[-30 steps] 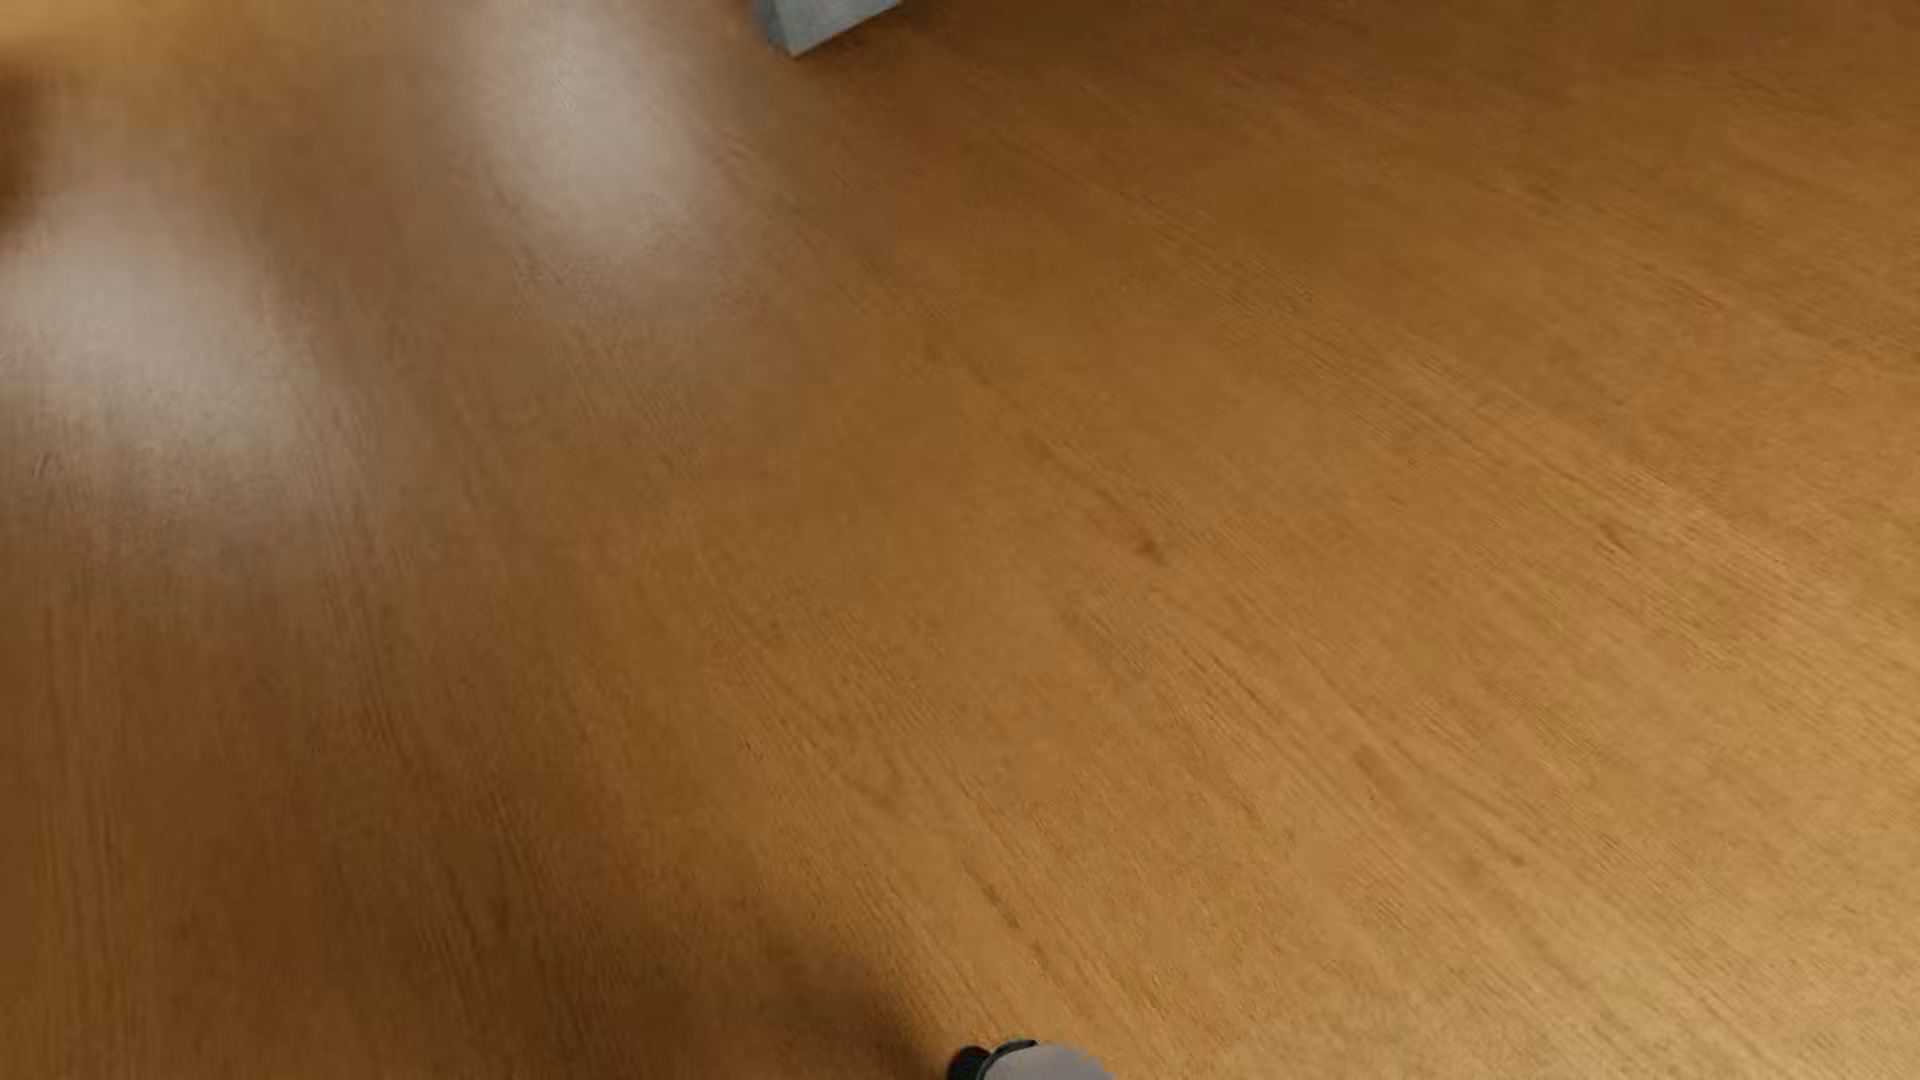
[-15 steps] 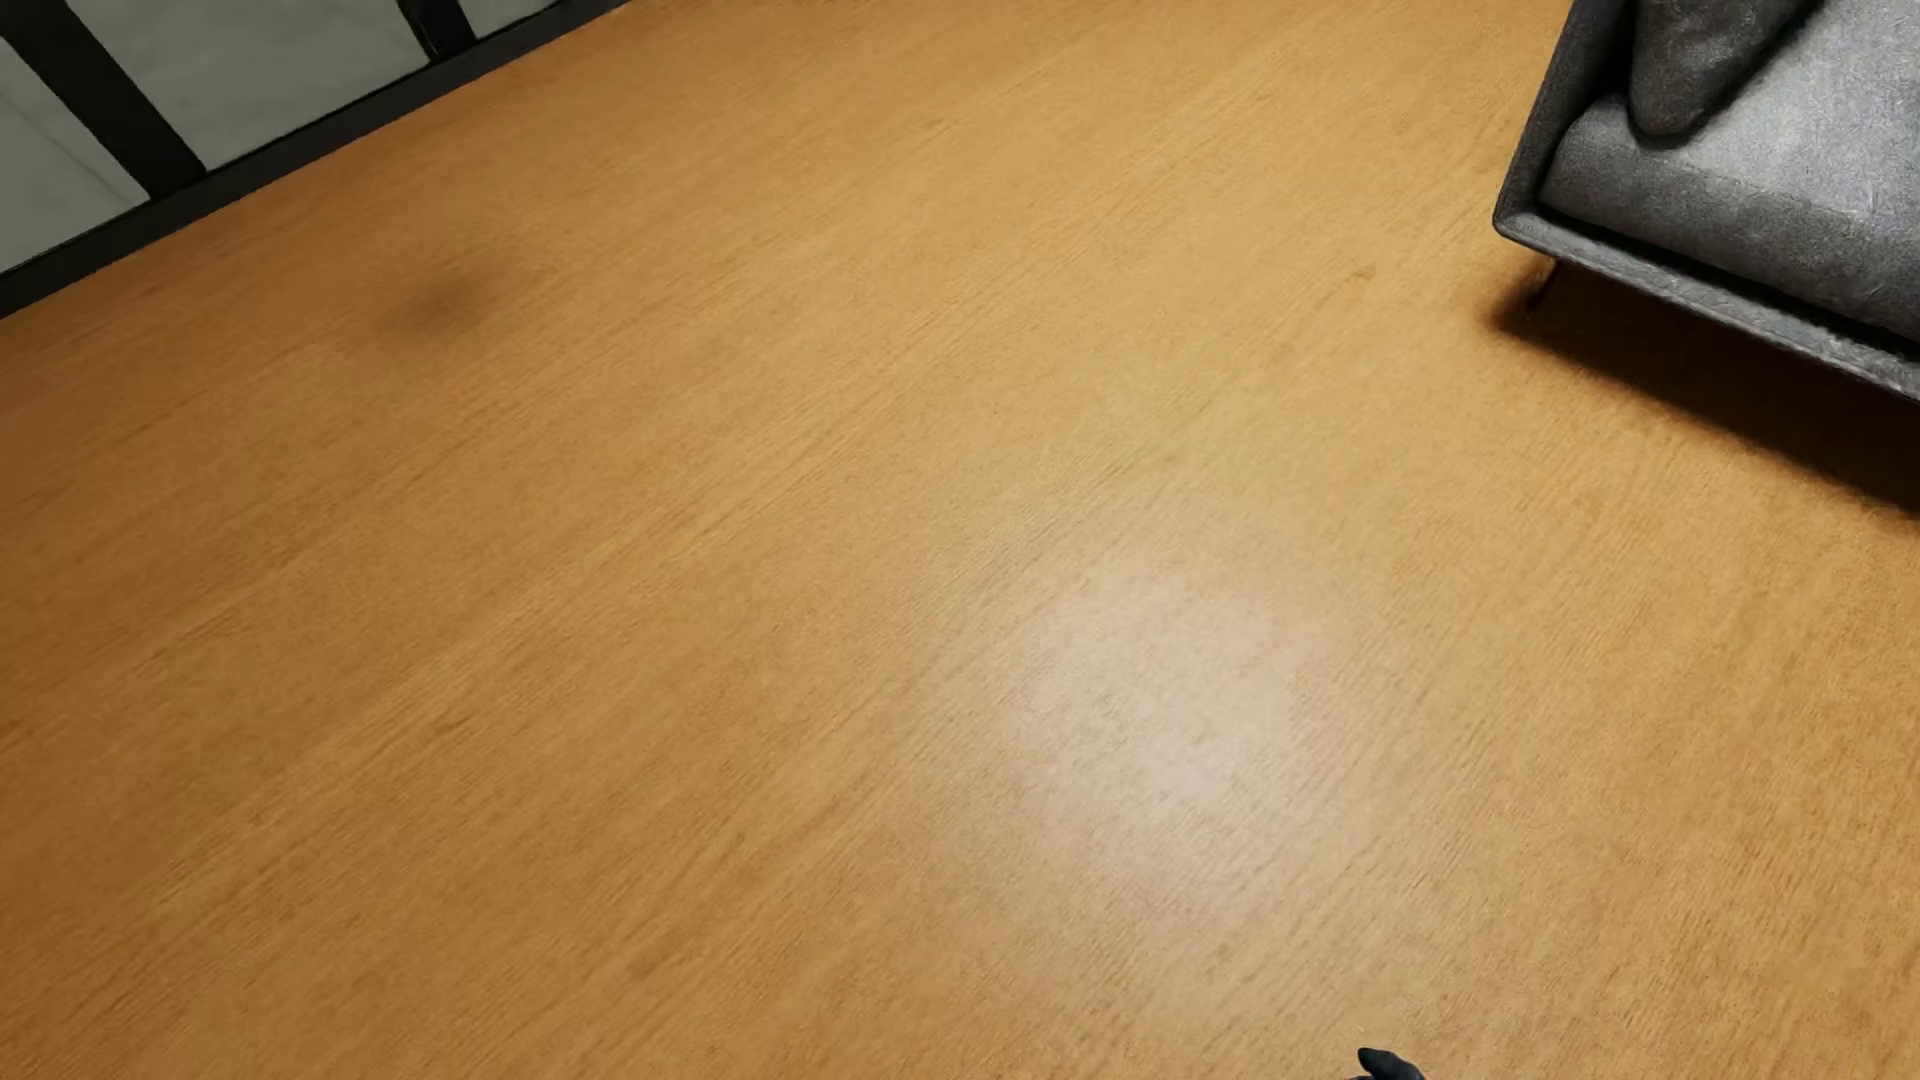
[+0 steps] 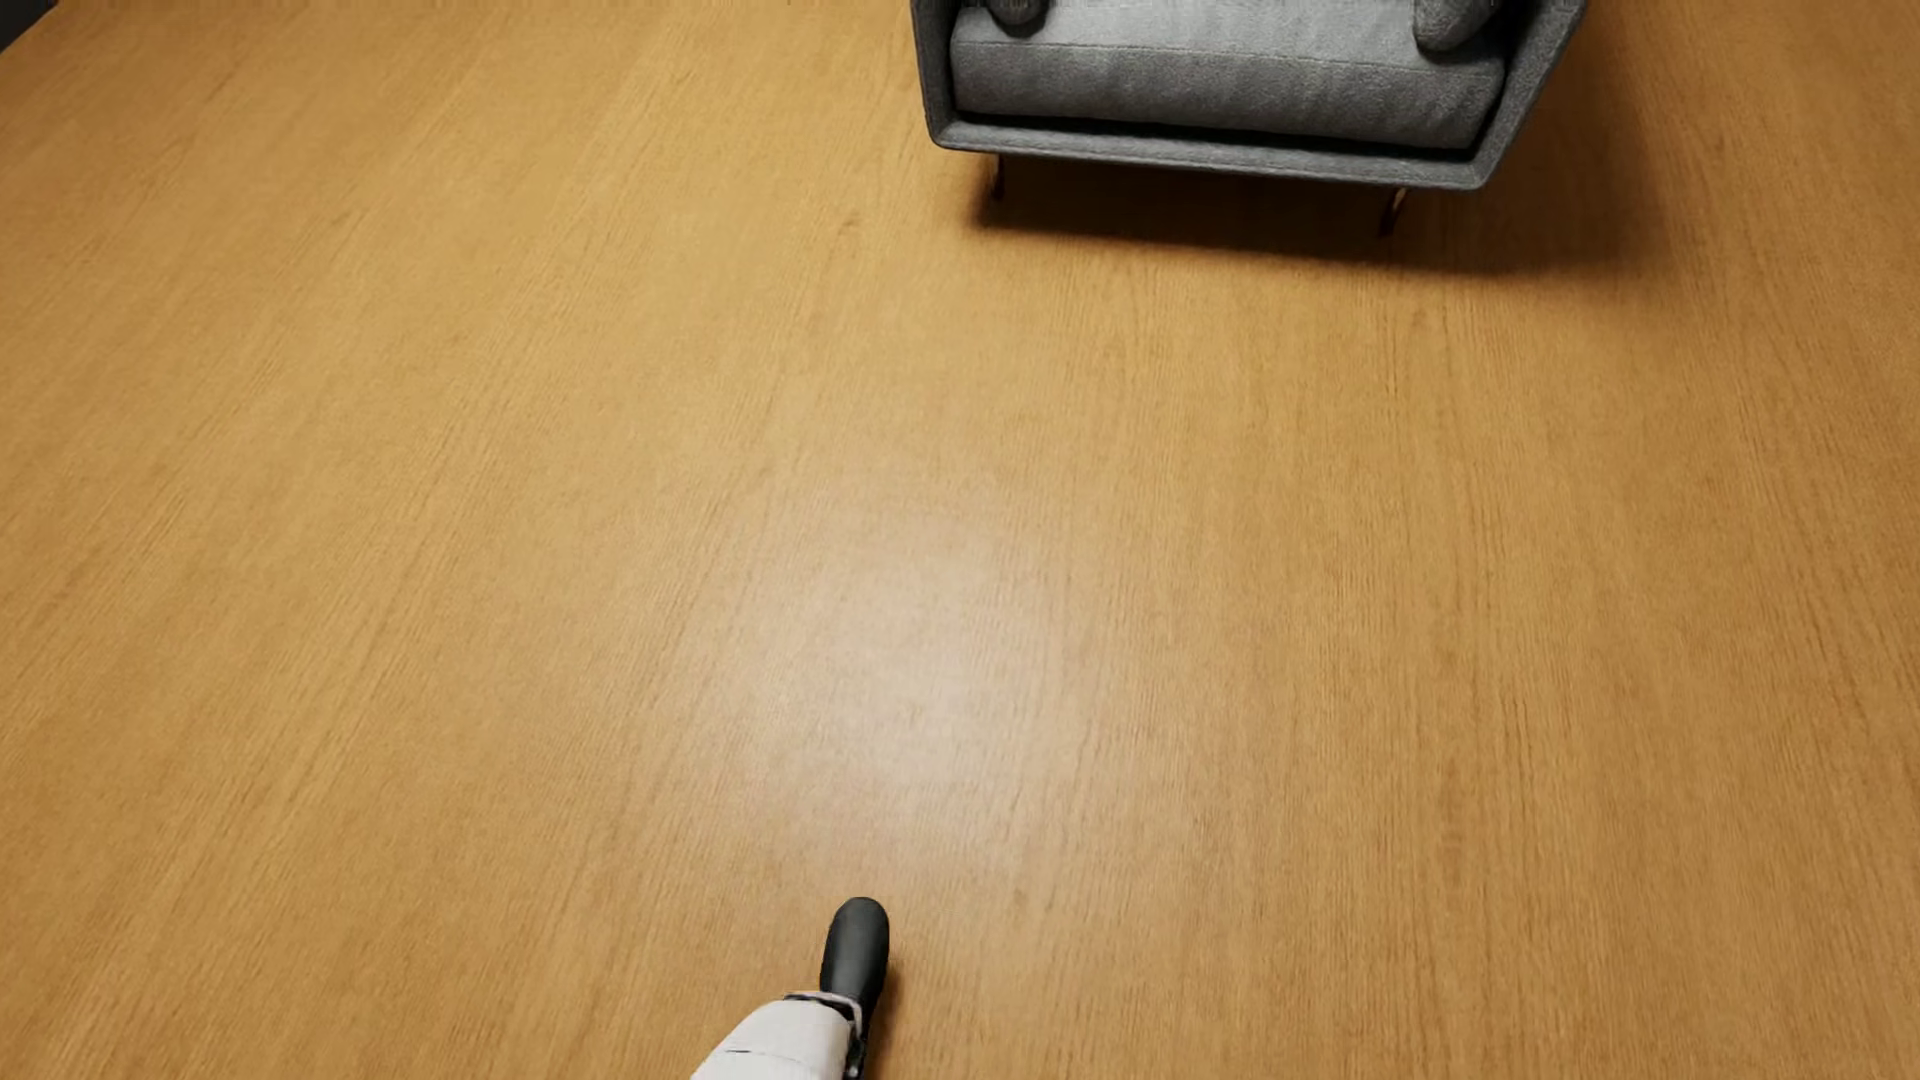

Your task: Move towards the leather armchair

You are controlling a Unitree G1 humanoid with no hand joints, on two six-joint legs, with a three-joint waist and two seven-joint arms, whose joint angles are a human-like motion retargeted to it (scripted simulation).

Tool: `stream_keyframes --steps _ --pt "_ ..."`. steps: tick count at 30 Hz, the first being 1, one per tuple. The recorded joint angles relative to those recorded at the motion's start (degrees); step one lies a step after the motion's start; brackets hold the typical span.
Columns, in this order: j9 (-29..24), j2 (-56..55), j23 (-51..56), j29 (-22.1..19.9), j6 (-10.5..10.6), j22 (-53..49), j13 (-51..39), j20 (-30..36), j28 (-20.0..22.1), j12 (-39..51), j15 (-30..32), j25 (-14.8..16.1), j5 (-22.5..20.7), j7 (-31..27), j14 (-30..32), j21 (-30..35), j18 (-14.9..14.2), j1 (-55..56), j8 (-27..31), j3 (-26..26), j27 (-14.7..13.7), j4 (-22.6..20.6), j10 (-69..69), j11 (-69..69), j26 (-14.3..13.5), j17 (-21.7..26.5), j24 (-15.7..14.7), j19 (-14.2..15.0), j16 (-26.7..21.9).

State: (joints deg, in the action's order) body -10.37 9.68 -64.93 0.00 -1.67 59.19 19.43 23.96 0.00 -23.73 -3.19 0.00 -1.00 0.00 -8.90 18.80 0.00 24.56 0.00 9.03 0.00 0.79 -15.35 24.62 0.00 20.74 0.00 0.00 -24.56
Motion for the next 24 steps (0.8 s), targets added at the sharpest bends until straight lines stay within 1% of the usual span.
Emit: stream_keyframes --steps 2,3,4,5,6,7,8,9,10,11,12,13,14,15,16,17,18,19,20,21,22,23,24 --pt "-0.1 3.2 1.1 0.0 1.7 -1.8 -0.2 -0.6 0.0 -1.7 0.2 0.0 0.2 0.0 -2.6 0.2 0.0 1.1 0.0 2.5 0.0 -0.8 -0.2 0.5 0.0 0.2 0.0 0.0 0.2" --pt "-0.2 5.2 3.0 0.0 2.5 -3.4 -0.3 -0.9 0.0 -2.9 0.1 0.0 0.3 0.0 -4.0 0.2 0.0 0.8 0.0 3.8 0.0 -1.1 3.4 0.8 0.0 0.3 0.0 0.0 0.3" --pt "0.0 7.1 6.1 0.0 3.1 -4.9 -0.1 -0.8 0.0 -3.6 0.0 0.0 0.5 0.0 -4.4 0.1 0.0 0.8 0.0 5.3 0.0 -1.3 -9.2 1.3 0.0 0.5 0.0 0.0 0.4" --pt "0.5 8.1 10.0 0.0 2.8 -5.8 0.1 -0.5 0.0 -3.4 0.1 0.0 0.8 0.0 -3.1 0.4 0.0 2.2 0.0 6.8 0.0 -1.3 -11.1 1.9 0.0 0.5 0.0 0.0 0.4" --pt "1.4 8.1 13.3 0.0 1.1 -5.5 -0.1 -0.5 0.0 -1.8 1.1 0.0 1.4 0.0 2.1 1.4 0.0 6.4 0.0 7.6 0.0 -1.2 -15.7 2.5 0.0 0.0 0.0 0.0 0.2" --pt "2.0 8.0 15.0 0.0 -1.7 -4.1 -1.0 -0.6 0.0 1.1 4.2 0.0 1.8 0.0 7.7 3.3 0.0 11.4 0.0 7.0 0.0 -1.6 -22.5 3.1 0.0 -0.9 0.0 0.0 0.0" --pt "2.0 7.9 15.0 0.0 -4.2 -3.0 -2.0 -0.7 0.0 4.4 9.1 0.0 1.9 0.0 9.8 5.9 0.0 13.9 0.0 5.5 0.0 -2.8 -28.3 4.6 0.0 -1.5 0.0 0.0 -0.3" --pt "1.7 6.6 14.4 0.0 -5.7 -3.4 -2.9 -0.6 0.0 7.2 13.7 0.0 1.8 0.0 8.5 9.4 0.0 13.7 0.0 4.4 0.0 -4.2 -31.9 8.2 0.0 -1.4 0.0 0.0 -0.3" --pt "1.5 3.6 14.2 0.0 -6.4 -5.1 -3.4 -0.6 0.0 8.9 15.1 0.0 1.6 0.0 5.6 11.7 0.0 11.6 0.0 4.0 0.0 -5.4 -33.2 14.4 0.0 -1.1 0.0 0.0 -0.1" --pt "1.4 -0.7 14.3 0.0 -6.6 -7.2 -3.4 -0.5 0.0 9.8 11.7 0.0 1.3 0.0 3.1 11.5 0.0 8.4 0.0 3.8 0.0 -6.2 -32.8 22.6 0.0 -1.1 0.0 0.0 0.1" --pt "1.6 -6.1 15.0 0.0 -6.1 -9.0 -2.8 0.1 0.0 10.3 4.9 0.0 0.5 0.0 1.7 9.6 0.0 5.0 0.0 3.3 0.0 -6.5 -31.7 31.4 0.0 -1.1 0.0 0.0 0.4" --pt "0.7 -10.7 12.9 0.0 -6.8 -9.5 -2.9 -2.1 0.0 10.1 -1.7 0.0 0.6 0.0 0.8 8.3 0.0 0.0 0.0 2.7 0.0 -8.2 -29.2 38.9 0.0 -2.2 0.0 0.0 0.0" --pt "0.9 -16.6 12.5 0.0 -6.4 -9.7 -2.7 -2.7 0.0 9.7 -5.5 0.0 -0.1 0.0 0.2 7.2 0.0 -4.0 0.0 1.6 0.0 -8.3 -27.1 44.3 0.0 -2.5 0.0 0.0 0.1" --pt "1.3 -22.5 12.2 0.0 -5.8 -9.7 -2.5 -3.6 0.0 9.1 -6.0 0.0 -1.0 0.0 -0.4 6.4 0.0 -7.9 0.0 0.7 0.0 -8.2 -25.1 46.4 0.0 -2.6 0.0 0.0 0.2" --pt "1.6 -27.7 12.1 0.0 -5.1 -9.5 -2.4 -4.2 0.0 8.3 -4.0 0.0 -1.8 0.0 -0.7 5.9 0.0 -11.6 0.0 -0.5 0.0 -8.1 -23.1 44.4 0.0 -2.5 0.0 0.0 0.3" --pt "1.7 -31.6 11.8 0.0 -4.5 -9.2 -2.2 -4.1 0.0 7.7 -0.5 0.0 -2.1 0.0 -0.7 5.6 0.0 -15.3 0.0 -2.1 0.0 -8.3 -21.2 38.2 0.0 -2.4 0.0 0.0 0.3" --pt "1.5 -33.8 11.4 0.0 -3.9 -8.9 -1.7 -3.7 0.0 7.1 2.3 0.0 -2.0 0.0 -0.6 5.0 0.0 -19.1 0.0 -3.9 0.0 -8.7 -19.5 29.0 0.0 -2.3 0.0 0.0 0.3" --pt "1.2 -34.1 10.8 0.0 -3.4 -8.5 -0.9 -3.2 0.0 6.5 1.9 0.0 -1.7 0.0 -0.8 4.3 0.0 -23.2 0.0 -5.7 0.0 -9.0 -17.8 18.5 0.0 -2.3 0.0 0.0 0.3" --pt "0.9 -33.0 10.1 0.0 -3.0 -8.2 0.1 -2.5 0.0 5.8 -1.8 0.0 -1.3 0.0 -1.4 3.7 0.0 -27.7 0.0 -7.3 0.0 -9.4 -16.2 8.3 0.0 -2.3 0.0 0.0 0.2" --pt "0.6 -31.2 9.4 0.0 -2.8 -8.0 1.2 -1.9 0.0 5.1 -7.8 0.0 -0.7 0.0 -2.5 3.1 0.0 -32.2 0.0 -8.8 0.0 -9.8 -14.8 -1.0 0.0 -2.3 0.0 0.0 0.0" --pt "0.6 -29.8 9.0 0.0 -3.0 -7.9 2.3 -1.4 0.0 4.6 -14.2 0.0 0.3 0.0 -3.6 2.6 0.0 -36.2 0.0 -10.4 0.0 -10.2 -13.8 -4.0 0.0 -2.3 0.0 0.0 -0.3" --pt "0.9 -29.5 8.6 0.0 -3.2 -7.8 3.2 -1.4 0.0 4.1 -17.5 0.0 1.5 0.0 -4.8 2.0 0.0 -39.2 0.0 -12.0 0.0 -10.5 -13.5 -6.0 0.0 -2.2 0.0 0.0 -0.4" --pt "1.1 -30.1 8.0 0.0 -3.5 -7.6 4.0 -1.9 0.0 3.7 -18.3 0.0 2.6 0.0 -5.8 1.4 0.0 -41.5 0.0 -13.7 0.0 -10.4 -13.8 -3.6 0.0 -2.3 0.0 0.0 -0.4"
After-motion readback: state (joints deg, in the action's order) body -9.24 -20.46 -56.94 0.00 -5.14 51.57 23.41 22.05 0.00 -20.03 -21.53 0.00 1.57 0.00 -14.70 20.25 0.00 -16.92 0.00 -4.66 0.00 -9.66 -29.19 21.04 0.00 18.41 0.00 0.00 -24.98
